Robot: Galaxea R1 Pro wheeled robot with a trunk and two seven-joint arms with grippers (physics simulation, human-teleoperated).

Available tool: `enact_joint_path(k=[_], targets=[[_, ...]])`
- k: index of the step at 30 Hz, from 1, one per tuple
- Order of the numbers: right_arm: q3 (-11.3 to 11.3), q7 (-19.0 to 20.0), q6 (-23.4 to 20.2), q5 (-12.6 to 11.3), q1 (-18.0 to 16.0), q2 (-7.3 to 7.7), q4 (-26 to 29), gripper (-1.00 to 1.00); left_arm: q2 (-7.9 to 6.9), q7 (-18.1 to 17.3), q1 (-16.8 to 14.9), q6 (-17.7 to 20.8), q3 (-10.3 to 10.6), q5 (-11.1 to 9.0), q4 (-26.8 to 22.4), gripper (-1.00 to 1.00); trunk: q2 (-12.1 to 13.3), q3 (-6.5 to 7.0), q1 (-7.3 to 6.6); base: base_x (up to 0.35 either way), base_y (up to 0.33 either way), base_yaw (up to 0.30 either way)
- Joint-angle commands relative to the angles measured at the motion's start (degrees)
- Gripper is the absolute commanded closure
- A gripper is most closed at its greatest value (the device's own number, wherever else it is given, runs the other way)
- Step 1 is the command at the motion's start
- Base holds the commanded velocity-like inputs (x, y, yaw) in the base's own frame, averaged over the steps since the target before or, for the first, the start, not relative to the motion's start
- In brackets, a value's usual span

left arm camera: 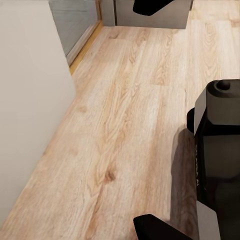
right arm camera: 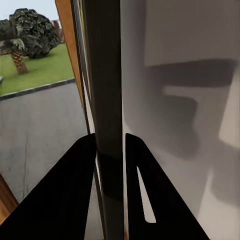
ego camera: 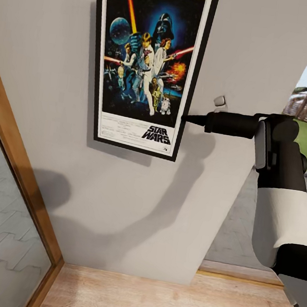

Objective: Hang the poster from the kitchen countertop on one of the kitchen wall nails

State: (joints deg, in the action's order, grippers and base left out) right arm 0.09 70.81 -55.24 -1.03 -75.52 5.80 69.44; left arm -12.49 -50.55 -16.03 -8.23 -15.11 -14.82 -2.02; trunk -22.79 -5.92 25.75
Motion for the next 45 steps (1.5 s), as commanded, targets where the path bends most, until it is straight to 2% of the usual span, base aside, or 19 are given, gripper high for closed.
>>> enact_joint_path(k=[1, 30, 33, 36, 38, 45], targets=[[0.0, 0.2, -0.6, -0.2, -0.1, 0.01, 0.0, 1.0, -0.02, -0.2, -0.1, -0.3, 0.0, 0.0, 0.1, -1.0, -0.1, -0.13, 0.04, 0.0, 0.0, 0.0], [0.0, 0.2, -0.5, -0.3, -0.1, 0.0, 0.0, 1.0, -0.03, -0.2, -0.1, -0.3, 0.0, 0.0, 0.1, -1.0, -0.1, -0.13, 0.04, 0.0, 0.019, 0.0], [0.0, 0.3, -0.5, -1.6, 0.0, 0.0, 0.0, 1.0, -0.06, -0.2, -0.1, -0.3, 0.0, 0.0, 0.1, -1.0, -0.1, -0.13, 0.04, 0.0, 0.001, 0.0], [0.0, 0.2, -0.2, -5.0, 0.0, 0.05, 0.0, 1.0, -0.07, -0.2, -0.1, -0.3, 0.0, 0.0, 0.1, -1.0, -0.1, -0.13, 0.04, 0.0, 0.0, 0.0], [0.0, 0.2, -0.1, -6.1, 0.1, 0.07, 0.1, 1.0, -0.08, -0.2, -0.1, -0.3, 0.0, 0.0, 0.1, -1.0, -0.1, -0.13, 0.04, 0.0, 0.0, 0.0], [0.0, 0.2, 0.1, -7.2, 1.5, 0.12, 1.7, 1.0, -0.08, -0.2, -0.1, -0.3, 0.0, 0.0, 0.1, -1.0, -0.1, -0.13, 0.04, 0.0, 0.0, 0.0]])
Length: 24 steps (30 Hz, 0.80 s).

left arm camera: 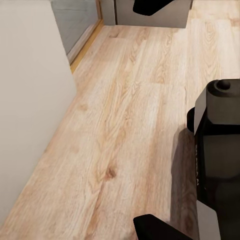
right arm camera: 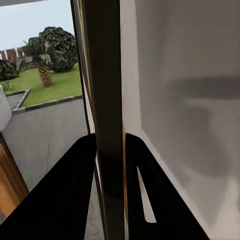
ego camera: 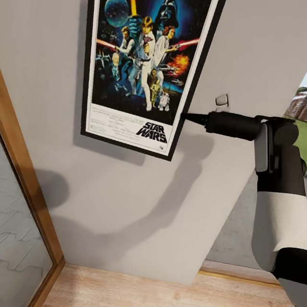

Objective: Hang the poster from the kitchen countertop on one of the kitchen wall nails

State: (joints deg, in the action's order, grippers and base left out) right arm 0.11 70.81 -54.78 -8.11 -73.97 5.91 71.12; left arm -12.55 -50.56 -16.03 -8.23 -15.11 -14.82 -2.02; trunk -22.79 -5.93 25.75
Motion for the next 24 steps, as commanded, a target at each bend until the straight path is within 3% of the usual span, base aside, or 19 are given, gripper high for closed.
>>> enact_joint_path(k=[1, 24], targets=[[0.0, 0.2, -0.3, -0.2, 0.0, 0.04, 0.1, 1.0, -0.01, -0.2, -0.1, -0.3, 0.0, 0.0, 0.1, -1.0, -0.1, -0.13, 0.04, 0.0, 0.0, 0.0], [0.1, 0.1, -0.3, -0.2, 1.1, 0.03, 1.3, 1.0, -0.01, -0.1, -0.1, -0.3, 0.0, 0.0, 0.1, -1.0, -0.1, -0.13, 0.04, 0.0, 0.0, 0.0]])
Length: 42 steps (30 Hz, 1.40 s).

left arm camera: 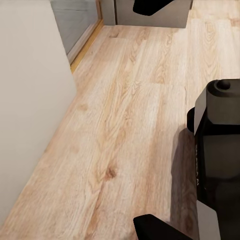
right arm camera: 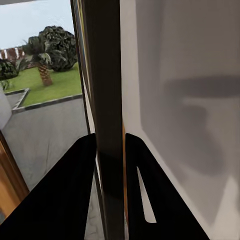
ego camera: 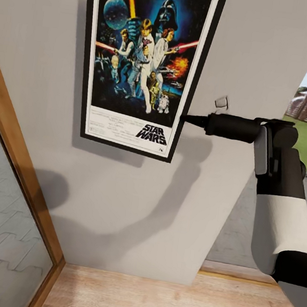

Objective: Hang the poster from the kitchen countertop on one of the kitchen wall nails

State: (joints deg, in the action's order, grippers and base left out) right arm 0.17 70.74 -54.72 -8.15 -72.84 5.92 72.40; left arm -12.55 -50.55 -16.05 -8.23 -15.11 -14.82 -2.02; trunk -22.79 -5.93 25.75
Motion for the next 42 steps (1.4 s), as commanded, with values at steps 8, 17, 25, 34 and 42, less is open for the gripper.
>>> enact_joint_path(k=[8, 17, 25, 34, 42], targets=[[0.0, 0.1, -0.3, 0.0, 1.7, 0.05, 1.1, 1.0, -0.01, -0.2, 0.0, -0.3, 0.0, 0.0, 0.1, -1.0, -0.1, -0.13, 0.04, 0.0, 0.0, 0.0], [0.0, 0.2, -0.2, 0.1, 2.6, 0.06, 1.3, 1.0, -0.01, -0.2, 0.0, -0.3, 0.0, 0.0, 0.1, -1.0, -0.1, -0.13, 0.04, 0.0, 0.0, 0.0], [0.0, 0.2, -0.2, 0.2, 2.8, 0.06, 1.4, 1.0, -0.01, -0.2, 0.0, -0.3, 0.0, 0.0, 0.1, -1.0, -0.1, -0.13, 0.04, 0.0, 0.0, 0.0], [0.1, 0.0, -0.3, 0.2, 2.8, 0.06, 2.5, 1.0, -0.01, -0.2, -0.1, -0.3, 0.0, 0.0, 0.1, -1.0, -0.1, -0.13, 0.04, 0.0, 0.0, 0.0], [0.1, -0.1, -0.5, 0.3, 2.8, 0.06, 3.0, 1.0, -0.01, -0.2, -0.1, -0.3, 0.0, 0.0, 0.1, -1.0, -0.1, -0.13, 0.04, 0.0, 0.0, 0.0]])
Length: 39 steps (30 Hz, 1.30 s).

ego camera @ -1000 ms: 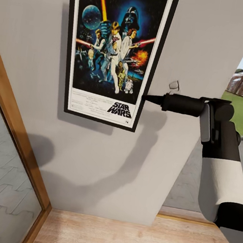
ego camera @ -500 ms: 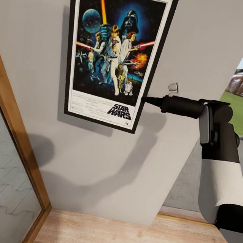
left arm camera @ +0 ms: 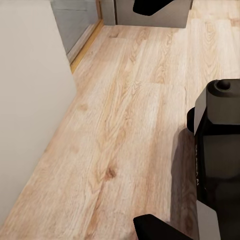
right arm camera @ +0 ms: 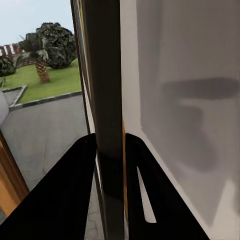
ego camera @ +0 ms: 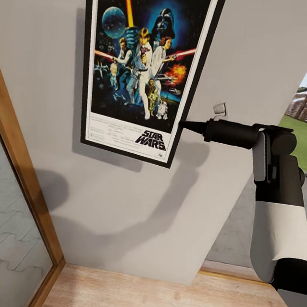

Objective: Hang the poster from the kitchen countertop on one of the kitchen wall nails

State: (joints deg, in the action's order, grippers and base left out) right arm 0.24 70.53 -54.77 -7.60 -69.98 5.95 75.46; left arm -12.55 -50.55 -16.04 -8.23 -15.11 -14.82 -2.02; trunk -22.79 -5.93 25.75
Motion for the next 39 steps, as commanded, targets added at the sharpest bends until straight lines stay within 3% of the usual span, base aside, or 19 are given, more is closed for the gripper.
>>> enact_joint_path(k=[1, 8, 21, 39], targets=[[0.0, 0.1, -0.4, -0.2, -0.1, 0.02, 0.0, 1.0, -0.01, -0.2, -0.1, -0.3, 0.0, 0.0, 0.1, -1.0, -0.1, -0.13, 0.04, 0.0, 0.0, 0.0], [0.0, 0.1, -0.5, -0.1, -0.1, 0.02, 0.0, 1.0, -0.01, -0.2, 0.0, -0.3, 0.0, 0.0, 0.1, -1.0, -0.1, -0.13, 0.04, 0.0, 0.0, 0.0], [0.0, -0.2, -0.6, 2.5, -0.1, 0.02, -0.1, 1.0, -0.01, -0.2, 0.0, -0.3, 0.0, 0.0, 0.1, -1.0, -0.1, -0.13, 0.04, 0.0, 0.0, 0.0], [0.0, -2.0, -0.7, 2.6, -0.1, 0.02, -0.4, 1.0, -0.01, -0.2, 0.0, -0.3, 0.0, 0.0, 0.1, -1.0, -0.1, -0.13, 0.04, 0.0, 0.0, 0.0]])
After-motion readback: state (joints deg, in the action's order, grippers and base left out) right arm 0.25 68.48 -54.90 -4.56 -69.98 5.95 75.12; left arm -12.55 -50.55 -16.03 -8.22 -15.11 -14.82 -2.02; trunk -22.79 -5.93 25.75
